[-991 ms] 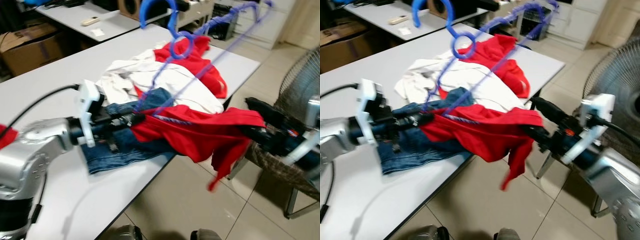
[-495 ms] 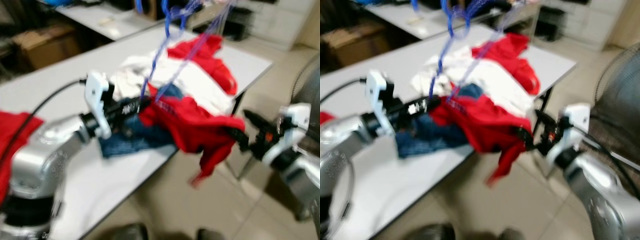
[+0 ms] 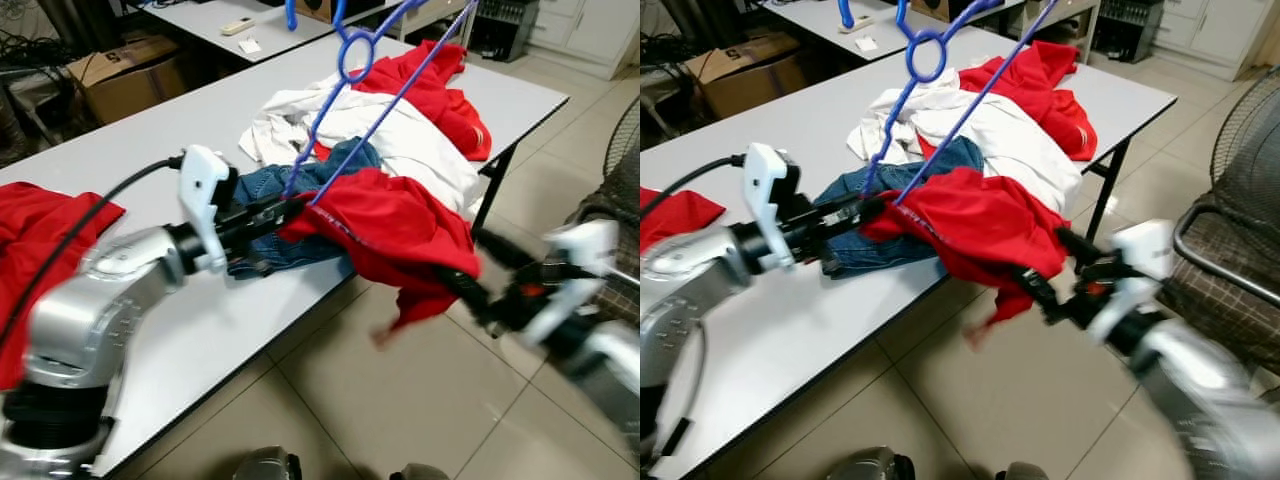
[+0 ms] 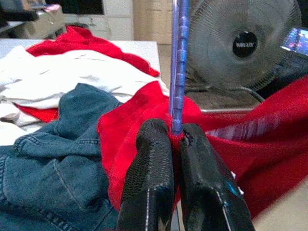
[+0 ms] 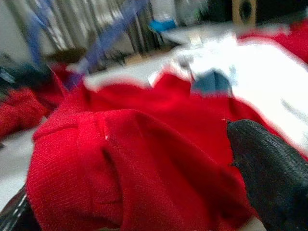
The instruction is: Hang hanger
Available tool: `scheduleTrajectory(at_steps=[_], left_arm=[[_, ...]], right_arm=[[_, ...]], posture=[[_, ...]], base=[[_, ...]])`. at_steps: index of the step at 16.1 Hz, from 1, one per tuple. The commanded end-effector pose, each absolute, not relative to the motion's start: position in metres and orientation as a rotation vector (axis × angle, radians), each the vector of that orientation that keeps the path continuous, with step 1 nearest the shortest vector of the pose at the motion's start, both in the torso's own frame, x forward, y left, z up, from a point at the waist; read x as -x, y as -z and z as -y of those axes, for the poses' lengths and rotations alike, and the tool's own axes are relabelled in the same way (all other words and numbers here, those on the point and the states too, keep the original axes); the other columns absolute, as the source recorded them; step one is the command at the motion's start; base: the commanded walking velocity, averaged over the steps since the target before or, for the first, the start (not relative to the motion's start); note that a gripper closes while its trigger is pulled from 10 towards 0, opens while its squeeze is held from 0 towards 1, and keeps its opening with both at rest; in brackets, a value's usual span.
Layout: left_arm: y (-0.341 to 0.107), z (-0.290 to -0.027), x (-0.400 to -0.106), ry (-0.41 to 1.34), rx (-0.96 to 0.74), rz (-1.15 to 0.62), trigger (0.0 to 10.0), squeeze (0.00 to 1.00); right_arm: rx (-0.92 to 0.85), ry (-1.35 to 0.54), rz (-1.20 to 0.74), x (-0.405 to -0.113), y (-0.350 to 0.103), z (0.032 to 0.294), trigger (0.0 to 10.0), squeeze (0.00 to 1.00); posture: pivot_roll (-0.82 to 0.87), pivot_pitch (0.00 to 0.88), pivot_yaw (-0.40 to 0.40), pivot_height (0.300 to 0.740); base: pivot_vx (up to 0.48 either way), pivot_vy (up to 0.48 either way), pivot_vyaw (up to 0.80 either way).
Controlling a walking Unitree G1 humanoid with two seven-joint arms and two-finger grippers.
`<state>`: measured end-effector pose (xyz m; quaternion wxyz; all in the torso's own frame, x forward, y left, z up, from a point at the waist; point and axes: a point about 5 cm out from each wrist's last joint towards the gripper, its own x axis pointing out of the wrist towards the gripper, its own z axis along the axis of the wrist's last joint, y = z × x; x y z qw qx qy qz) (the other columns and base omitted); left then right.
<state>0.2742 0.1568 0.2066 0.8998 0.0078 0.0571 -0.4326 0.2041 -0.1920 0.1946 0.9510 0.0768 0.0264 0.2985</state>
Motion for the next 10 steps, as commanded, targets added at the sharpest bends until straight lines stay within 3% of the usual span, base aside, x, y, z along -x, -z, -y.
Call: scheduleTrajectory(at_steps=[1, 4, 6, 8, 10], left_arm=[[-0.215, -0.161, -0.27, 0.973, -0.015, -0.127, 0.0, 0.0], [-0.204, -0.164, -0.253, 1.095, -0.03, -0.287, 0.0, 0.0], [-0.186, -0.159, -0.261, 0.951, 0.009, -0.259, 0.0, 0.0], [-0.177, -0.153, -0.251, 0.933, 0.034, -0.271, 0.0, 0.0], [-0.175, -0.154, -0.242, 0.933, 0.037, -0.273, 0.0, 0.0]], right_arm=[[-0.178, -0.704, -0.001, -0.195, -0.21, 0.194, 10.0, 0.0], [-0.186, -0.82, -0.003, -0.183, -0.22, 0.194, 10.0, 0.0], [-0.153, -0.736, -0.084, -0.188, -0.197, 0.185, 10.0, 0.0], [-0.221, -0.686, -0.115, -0.196, -0.185, 0.167, 10.0, 0.0], [-0.177, -0.796, -0.207, -0.187, -0.168, 0.15, 10.0, 0.0]], posture=[[-0.14, 0.0, 0.098, 0.74], [-0.15, 0.0, 0.102, 0.74], [-0.14, 0.0, 0.086, 0.74], [-0.11, 0.0, 0.044, 0.74], [-0.09, 0.0, 0.023, 0.74]], base=[[0.0, 0.0, 0.0], [0.0, 0.0, 0.0], [0.0, 0.0, 0.0], [0.0, 0.0, 0.0], [0.0, 0.0, 0.23]])
